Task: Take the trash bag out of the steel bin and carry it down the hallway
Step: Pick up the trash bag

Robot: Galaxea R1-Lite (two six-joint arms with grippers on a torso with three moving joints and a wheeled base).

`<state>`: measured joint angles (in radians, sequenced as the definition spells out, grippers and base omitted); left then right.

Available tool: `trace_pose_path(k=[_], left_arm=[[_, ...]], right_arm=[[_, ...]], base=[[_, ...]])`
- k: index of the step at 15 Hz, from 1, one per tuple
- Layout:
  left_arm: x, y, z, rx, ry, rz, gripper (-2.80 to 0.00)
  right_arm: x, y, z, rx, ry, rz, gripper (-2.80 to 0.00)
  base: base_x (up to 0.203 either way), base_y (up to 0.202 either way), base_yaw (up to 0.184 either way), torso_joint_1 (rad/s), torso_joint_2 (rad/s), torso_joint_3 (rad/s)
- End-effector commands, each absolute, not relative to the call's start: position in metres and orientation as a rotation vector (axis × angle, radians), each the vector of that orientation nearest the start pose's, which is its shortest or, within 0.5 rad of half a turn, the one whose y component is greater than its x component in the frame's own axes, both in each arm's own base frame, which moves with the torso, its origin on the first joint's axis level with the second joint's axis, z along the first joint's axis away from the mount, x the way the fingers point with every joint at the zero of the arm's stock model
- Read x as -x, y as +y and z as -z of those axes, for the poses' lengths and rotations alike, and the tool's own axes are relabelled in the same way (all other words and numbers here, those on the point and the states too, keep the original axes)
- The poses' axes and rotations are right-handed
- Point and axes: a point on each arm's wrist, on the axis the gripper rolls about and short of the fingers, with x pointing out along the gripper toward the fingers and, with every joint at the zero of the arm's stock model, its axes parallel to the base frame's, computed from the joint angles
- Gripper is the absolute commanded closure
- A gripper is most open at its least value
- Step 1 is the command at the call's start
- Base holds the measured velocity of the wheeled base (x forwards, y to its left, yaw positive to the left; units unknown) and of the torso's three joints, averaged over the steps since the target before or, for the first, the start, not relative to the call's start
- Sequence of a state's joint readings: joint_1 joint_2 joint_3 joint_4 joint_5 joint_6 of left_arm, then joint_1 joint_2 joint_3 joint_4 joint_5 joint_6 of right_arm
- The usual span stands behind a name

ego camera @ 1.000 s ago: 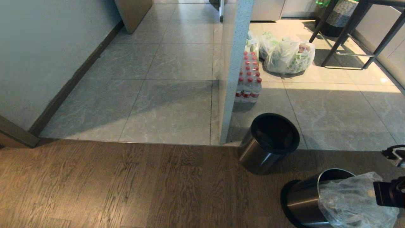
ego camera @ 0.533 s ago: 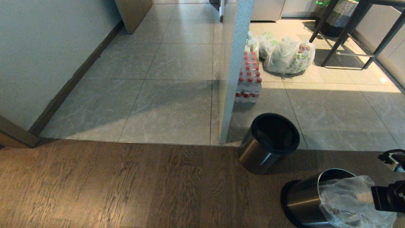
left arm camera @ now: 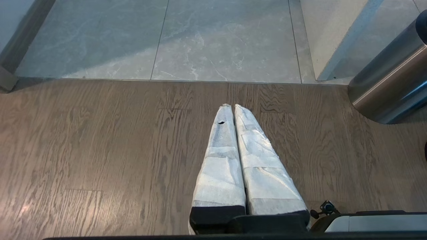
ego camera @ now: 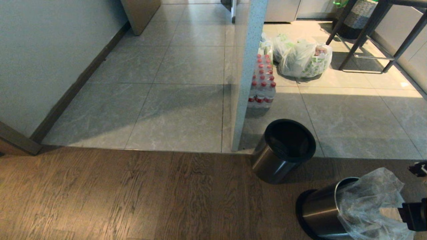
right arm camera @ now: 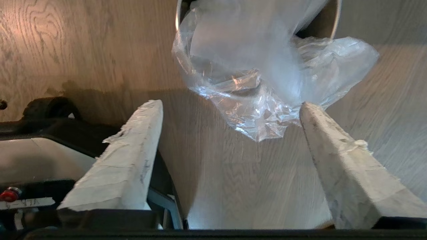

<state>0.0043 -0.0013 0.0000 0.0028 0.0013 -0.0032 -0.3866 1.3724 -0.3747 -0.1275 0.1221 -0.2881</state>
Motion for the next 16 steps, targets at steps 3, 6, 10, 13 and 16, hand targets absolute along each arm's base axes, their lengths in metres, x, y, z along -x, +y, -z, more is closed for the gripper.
trace_pose_path(k=[3,6,10,13,16], left_arm=[[0.023,0.0,-0.074,0.003,0.006,-0.006,0.0],[0.023,0.0,-0.074,0.003,0.006,-0.006,0.0],[0.023,0.0,-0.074,0.003,0.006,-0.006,0.0],[0.023,0.0,-0.074,0.003,0.006,-0.006,0.0],[0.023,0.0,-0.075,0.003,0.005,-0.006,0.0]], right_arm=[[-0.151,-0.059,-0.123,0.078,0.79,0.128,-2.8],[-0.147,-0.069,-0.119,0.123,0.833,0.128,-2.8],[-0.152,-0.09,-0.102,0.11,0.921,0.108,-2.8],[-0.157,-0.108,-0.085,0.029,0.957,0.049,-2.8],[-0.171,-0.128,-0.072,-0.072,0.936,-0.026,-2.8]], base=[[0.0,0.0,0.0,0.0,0.0,0.0],[0.0,0.0,0.0,0.0,0.0,0.0],[0.0,0.0,0.0,0.0,0.0,0.0],[0.0,0.0,0.0,0.0,0.0,0.0],[0.0,0.0,0.0,0.0,0.0,0.0]])
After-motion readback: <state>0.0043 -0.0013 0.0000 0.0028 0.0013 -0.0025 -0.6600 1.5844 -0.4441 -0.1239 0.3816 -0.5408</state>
